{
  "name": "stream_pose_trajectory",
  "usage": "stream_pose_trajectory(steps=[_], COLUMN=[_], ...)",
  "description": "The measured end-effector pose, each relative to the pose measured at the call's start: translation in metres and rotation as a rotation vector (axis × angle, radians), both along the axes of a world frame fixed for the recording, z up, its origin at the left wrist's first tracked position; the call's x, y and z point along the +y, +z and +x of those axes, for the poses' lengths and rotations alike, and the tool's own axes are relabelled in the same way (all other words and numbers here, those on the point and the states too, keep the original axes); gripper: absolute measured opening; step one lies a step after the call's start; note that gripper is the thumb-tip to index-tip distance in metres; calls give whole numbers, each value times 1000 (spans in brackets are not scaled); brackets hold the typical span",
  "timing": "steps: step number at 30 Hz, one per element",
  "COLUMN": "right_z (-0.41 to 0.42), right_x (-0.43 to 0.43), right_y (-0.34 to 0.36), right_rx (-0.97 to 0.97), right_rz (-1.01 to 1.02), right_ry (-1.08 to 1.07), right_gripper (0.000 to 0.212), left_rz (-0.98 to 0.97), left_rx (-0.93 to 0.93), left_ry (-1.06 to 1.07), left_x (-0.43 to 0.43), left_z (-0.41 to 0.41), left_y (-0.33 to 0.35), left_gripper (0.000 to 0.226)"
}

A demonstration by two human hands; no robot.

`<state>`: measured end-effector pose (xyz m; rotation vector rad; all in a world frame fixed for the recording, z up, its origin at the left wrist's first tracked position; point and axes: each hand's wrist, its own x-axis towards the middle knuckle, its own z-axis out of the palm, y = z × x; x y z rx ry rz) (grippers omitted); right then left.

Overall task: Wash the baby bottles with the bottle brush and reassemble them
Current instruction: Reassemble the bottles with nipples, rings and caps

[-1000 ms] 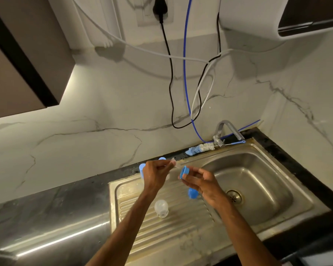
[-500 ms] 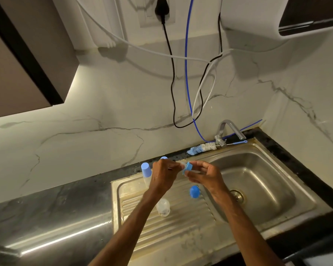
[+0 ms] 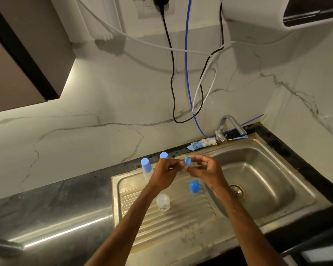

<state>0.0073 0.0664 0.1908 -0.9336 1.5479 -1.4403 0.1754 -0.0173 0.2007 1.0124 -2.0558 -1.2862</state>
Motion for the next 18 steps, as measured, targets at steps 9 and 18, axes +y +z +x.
stream_pose_trajectory(steps=[9,18], right_z=[12,8], right_x=[-3,0], right_y=[-2,1], right_rx=[265,420], right_rz=[-91,-129], right_ry=[-1,-34], right_gripper=[47,27], left_rz=[248,567], left_rx=[160,306], left_ry=[185,115], left_x=[11,12], left_z=[-1,-1], left_y=[3,5], left_gripper=[25,43])
